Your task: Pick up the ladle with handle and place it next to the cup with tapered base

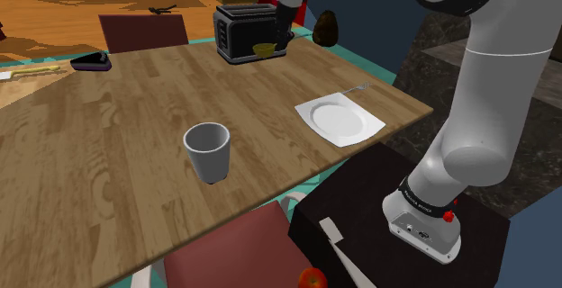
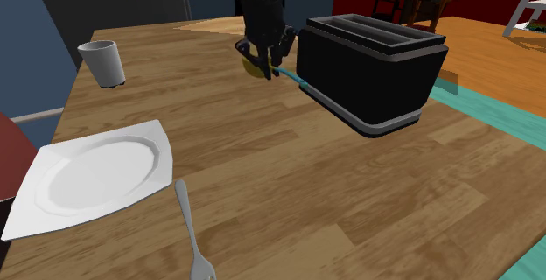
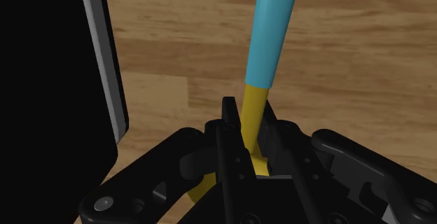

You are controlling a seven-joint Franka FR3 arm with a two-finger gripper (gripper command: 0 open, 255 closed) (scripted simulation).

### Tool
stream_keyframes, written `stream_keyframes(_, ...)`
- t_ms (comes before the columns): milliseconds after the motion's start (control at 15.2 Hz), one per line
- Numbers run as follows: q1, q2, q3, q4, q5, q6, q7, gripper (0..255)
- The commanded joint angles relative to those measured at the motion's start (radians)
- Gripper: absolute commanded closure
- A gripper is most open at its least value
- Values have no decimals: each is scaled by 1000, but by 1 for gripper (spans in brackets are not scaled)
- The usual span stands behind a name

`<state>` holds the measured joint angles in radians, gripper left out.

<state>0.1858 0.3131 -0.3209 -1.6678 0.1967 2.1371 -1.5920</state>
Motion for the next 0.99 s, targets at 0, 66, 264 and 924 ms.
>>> stream_keyframes(0,1,-7,-1,16,-5,-23,5,255)
stream_keyframes(66,1,-10,-2,26,-6,-35,7,255)
stream_keyframes(264,0,-17,-4,56,-12,-72,12,255)
stream_keyframes(924,-4,-27,-9,169,-22,-193,27,255)
